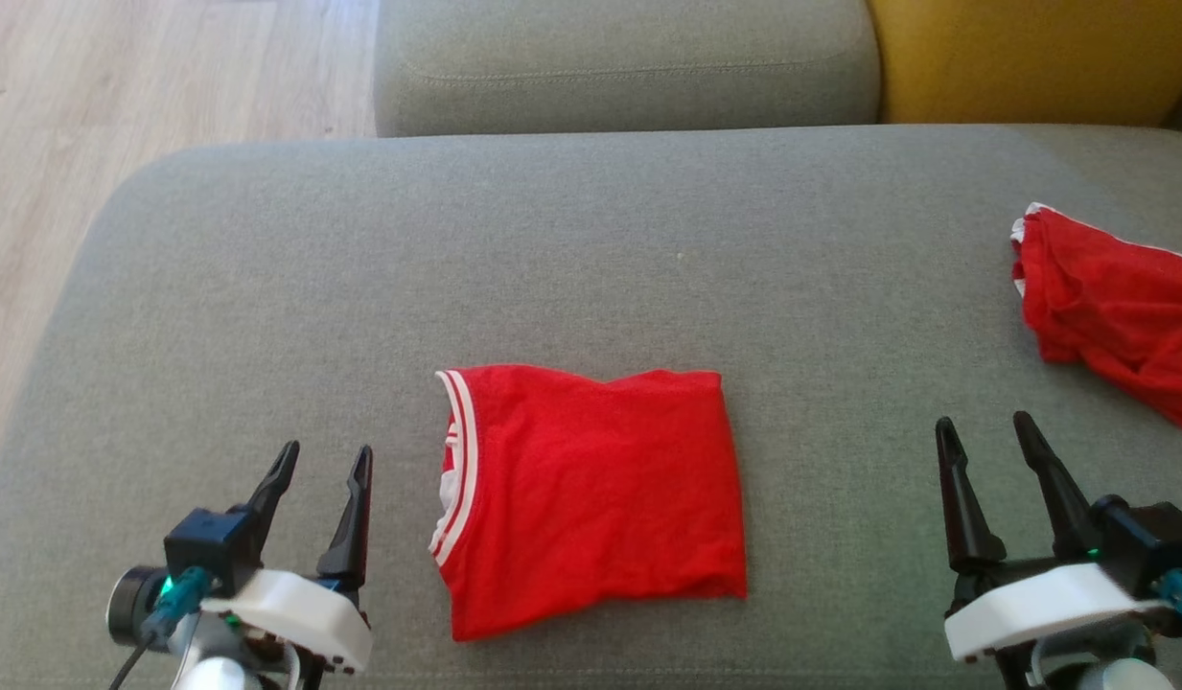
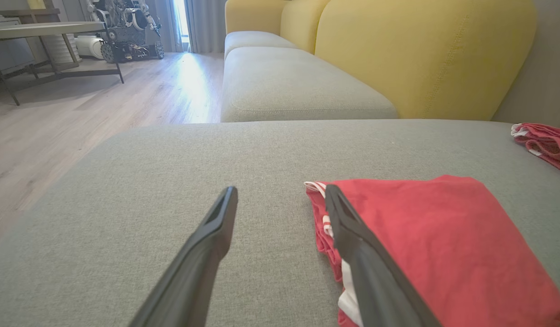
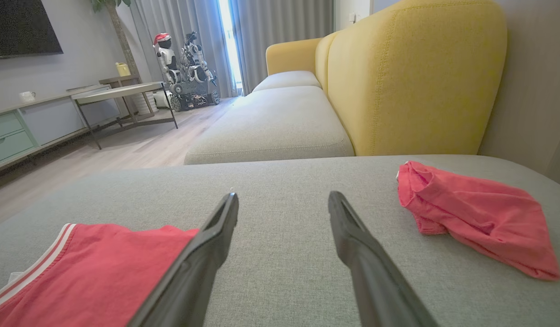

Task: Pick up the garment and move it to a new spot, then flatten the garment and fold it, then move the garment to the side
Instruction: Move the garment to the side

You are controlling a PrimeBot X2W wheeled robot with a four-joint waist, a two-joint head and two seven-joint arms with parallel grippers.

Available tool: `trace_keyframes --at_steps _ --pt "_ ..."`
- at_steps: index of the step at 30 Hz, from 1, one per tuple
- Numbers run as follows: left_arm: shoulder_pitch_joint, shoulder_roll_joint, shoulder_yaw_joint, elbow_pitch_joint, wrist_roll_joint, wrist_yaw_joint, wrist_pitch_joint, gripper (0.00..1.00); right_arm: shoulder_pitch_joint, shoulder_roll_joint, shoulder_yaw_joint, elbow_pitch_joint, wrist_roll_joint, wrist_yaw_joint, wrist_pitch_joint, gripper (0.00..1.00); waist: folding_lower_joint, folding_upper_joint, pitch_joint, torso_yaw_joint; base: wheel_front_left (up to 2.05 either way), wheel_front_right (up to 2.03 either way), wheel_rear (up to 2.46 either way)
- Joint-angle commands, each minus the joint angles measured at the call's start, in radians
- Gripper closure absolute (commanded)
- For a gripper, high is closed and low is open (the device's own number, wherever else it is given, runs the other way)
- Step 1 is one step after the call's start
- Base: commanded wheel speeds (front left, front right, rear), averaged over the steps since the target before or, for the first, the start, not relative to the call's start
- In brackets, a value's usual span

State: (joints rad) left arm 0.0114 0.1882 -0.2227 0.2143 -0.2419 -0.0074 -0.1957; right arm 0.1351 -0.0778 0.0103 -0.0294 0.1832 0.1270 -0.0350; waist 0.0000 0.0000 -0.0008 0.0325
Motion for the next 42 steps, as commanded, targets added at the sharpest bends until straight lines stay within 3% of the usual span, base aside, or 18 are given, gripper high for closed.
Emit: trace_keyframes --at_steps 1,9,16,23,30,32,42 --pt "-0.063 0.022 0.031 -0.037 -0.011 0.005 -0.013 0.00 -0.035 -0.011 0.021 -0.033 -0.007 0.004 0.000 0.00 0.0000 0.0000 0.004 0.004 0.00 0.00 0.00" --pt "-0.123 0.014 0.018 -0.058 -0.012 0.000 -0.025 0.00 -0.058 -0.018 0.059 0.015 -0.002 0.004 0.036 0.00 0.0000 0.0000 0.058 0.092 0.00 0.00 0.00" --pt "-0.167 0.004 0.010 -0.046 -0.011 -0.006 -0.046 0.00 -0.129 -0.013 0.153 0.203 0.025 0.004 0.073 0.00 0.0000 0.0000 0.101 0.182 0.00 0.00 0.00" --pt "-0.189 -0.007 0.008 -0.036 -0.012 -0.010 -0.058 0.00 -0.204 0.001 0.176 0.389 0.045 0.004 0.124 0.00 0.0000 0.0000 0.135 0.218 0.00 0.00 0.00" --pt "-0.189 -0.008 0.016 -0.032 -0.012 -0.009 -0.063 0.00 -0.266 0.004 0.209 0.485 0.068 0.004 0.141 0.00 0.0000 0.0000 0.149 0.212 0.00 0.00 0.00" --pt "-0.191 -0.007 0.017 -0.032 -0.011 -0.010 -0.064 0.00 -0.286 0.000 0.233 0.507 0.076 0.004 0.152 1.00 0.0000 0.0000 0.152 0.206 0.00 0.00 0.00" --pt "-0.196 -0.002 0.030 -0.049 -0.010 -0.013 -0.066 0.00 -0.376 -0.095 0.300 0.453 0.078 0.004 0.149 1.00 0.0000 0.0000 0.172 0.098 0.00 0.00 0.00"
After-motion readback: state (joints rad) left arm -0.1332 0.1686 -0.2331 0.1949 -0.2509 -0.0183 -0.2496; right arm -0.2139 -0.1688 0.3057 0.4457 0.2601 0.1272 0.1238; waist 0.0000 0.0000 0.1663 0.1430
